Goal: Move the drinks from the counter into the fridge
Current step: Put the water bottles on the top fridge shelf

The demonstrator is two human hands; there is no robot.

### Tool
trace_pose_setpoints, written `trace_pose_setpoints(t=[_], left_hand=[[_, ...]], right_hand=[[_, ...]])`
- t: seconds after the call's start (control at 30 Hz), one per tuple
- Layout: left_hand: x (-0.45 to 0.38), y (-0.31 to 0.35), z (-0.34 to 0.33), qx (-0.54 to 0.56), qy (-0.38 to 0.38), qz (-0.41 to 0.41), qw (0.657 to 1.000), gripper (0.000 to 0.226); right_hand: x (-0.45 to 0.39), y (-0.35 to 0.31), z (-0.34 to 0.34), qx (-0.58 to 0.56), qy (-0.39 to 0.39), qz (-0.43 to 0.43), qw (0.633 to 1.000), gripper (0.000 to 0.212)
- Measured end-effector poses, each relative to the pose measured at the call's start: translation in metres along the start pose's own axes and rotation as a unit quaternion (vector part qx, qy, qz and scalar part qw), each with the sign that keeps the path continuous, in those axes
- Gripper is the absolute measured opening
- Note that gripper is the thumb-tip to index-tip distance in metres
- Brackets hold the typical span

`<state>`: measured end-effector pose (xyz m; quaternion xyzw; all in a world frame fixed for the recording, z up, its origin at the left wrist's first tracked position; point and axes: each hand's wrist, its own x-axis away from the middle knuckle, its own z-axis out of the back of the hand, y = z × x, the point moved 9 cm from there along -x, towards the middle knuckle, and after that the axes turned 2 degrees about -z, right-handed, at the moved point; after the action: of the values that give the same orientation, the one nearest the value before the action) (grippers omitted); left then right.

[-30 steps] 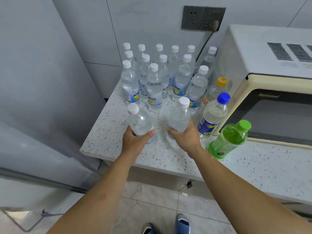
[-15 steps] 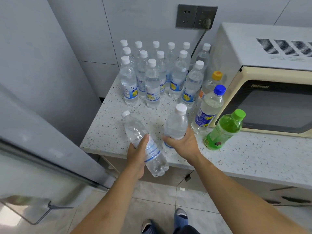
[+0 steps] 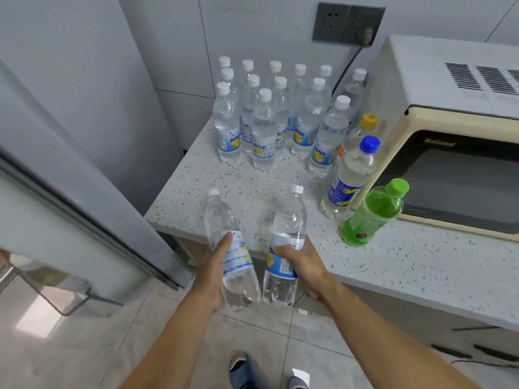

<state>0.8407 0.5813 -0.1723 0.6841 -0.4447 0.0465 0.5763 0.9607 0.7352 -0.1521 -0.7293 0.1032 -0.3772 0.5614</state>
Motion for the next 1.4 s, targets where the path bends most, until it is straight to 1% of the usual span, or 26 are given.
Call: trace_pose_setpoints(t=[0.03, 0.07, 0.13, 0.2, 0.27, 0.33, 0.37, 0.43, 0.47, 0.53, 0.57, 0.63, 0.7, 0.8, 0.9, 1.07, 1.2, 1.3, 1.37, 1.4], left_hand=[[0.005, -0.004, 0.002, 0.004, 0.009, -0.003, 1.0, 0.077], [0.011, -0.009, 0.004, 0.008, 0.02, -0.008, 1.0, 0.076], [0.023, -0.018, 0.011, 0.006, 0.05, -0.023, 0.998, 0.074], [0.039, -0.026, 0.019, -0.011, 0.072, -0.042, 0.996, 0.068], [0.055, -0.034, 0.028, -0.036, 0.077, -0.061, 0.994, 0.064], [0.074, -0.045, 0.041, -0.055, 0.091, -0.067, 0.992, 0.054], [0.085, -0.051, 0.049, -0.057, 0.101, -0.068, 0.991, 0.047], [0.106, -0.066, 0.066, -0.045, 0.121, -0.059, 0.99, 0.035], [0.118, -0.075, 0.076, -0.037, 0.134, -0.052, 0.989, 0.035], [0.142, -0.089, 0.097, -0.013, 0.166, -0.043, 0.985, 0.045], [0.155, -0.094, 0.107, 0.0, 0.18, -0.042, 0.983, 0.05], [0.179, -0.099, 0.127, 0.022, 0.211, -0.048, 0.976, 0.051], [0.204, -0.104, 0.148, 0.042, 0.239, -0.057, 0.969, 0.047], [0.242, -0.108, 0.184, 0.087, 0.277, -0.08, 0.954, 0.037], [0.28, -0.108, 0.225, 0.114, 0.317, -0.103, 0.936, 0.043], [0.334, -0.105, 0.301, 0.134, 0.358, -0.132, 0.915, 0.049], [0.375, -0.097, 0.369, 0.139, 0.369, -0.164, 0.904, 0.047], [0.401, -0.088, 0.412, 0.142, 0.388, -0.185, 0.892, 0.041], [0.414, -0.086, 0.436, 0.151, 0.397, -0.187, 0.886, 0.038], [0.418, -0.084, 0.446, 0.155, 0.397, -0.185, 0.885, 0.04]], right_hand=[[0.005, 0.001, 0.0, 0.006, -0.013, -0.001, 1.0, 0.028], [0.01, 0.003, 0.0, 0.008, -0.023, -0.005, 1.0, 0.031], [0.017, 0.014, 0.004, -0.012, -0.042, -0.026, 0.999, 0.047], [0.026, 0.027, 0.007, -0.048, -0.065, -0.063, 0.995, 0.055], [0.034, 0.046, 0.007, -0.098, -0.095, -0.11, 0.985, 0.05], [0.045, 0.065, -0.002, -0.131, -0.137, -0.164, 0.968, 0.043], [0.051, 0.074, -0.009, -0.131, -0.157, -0.184, 0.961, 0.043], [0.062, 0.09, -0.026, -0.11, -0.194, -0.21, 0.952, 0.051], [0.07, 0.096, -0.037, -0.095, -0.213, -0.218, 0.948, 0.056], [0.085, 0.107, -0.061, -0.059, -0.244, -0.229, 0.941, 0.06], [0.092, 0.11, -0.074, -0.04, -0.258, -0.227, 0.938, 0.057], [0.106, 0.116, -0.103, -0.003, -0.289, -0.221, 0.932, 0.055], [0.12, 0.121, -0.135, 0.027, -0.319, -0.216, 0.923, 0.056], [0.144, 0.128, -0.186, 0.064, -0.364, -0.204, 0.907, 0.064], [0.167, 0.137, -0.236, 0.09, -0.398, -0.194, 0.892, 0.062], [0.206, 0.157, -0.318, 0.144, -0.414, -0.174, 0.882, 0.06], [0.245, 0.175, -0.392, 0.173, -0.428, -0.153, 0.874, 0.044], [0.266, 0.187, -0.438, 0.193, -0.437, -0.141, 0.867, 0.034], [0.276, 0.194, -0.462, 0.201, -0.442, -0.135, 0.864, 0.032], [0.279, 0.196, -0.472, 0.202, -0.442, -0.133, 0.864, 0.034]])
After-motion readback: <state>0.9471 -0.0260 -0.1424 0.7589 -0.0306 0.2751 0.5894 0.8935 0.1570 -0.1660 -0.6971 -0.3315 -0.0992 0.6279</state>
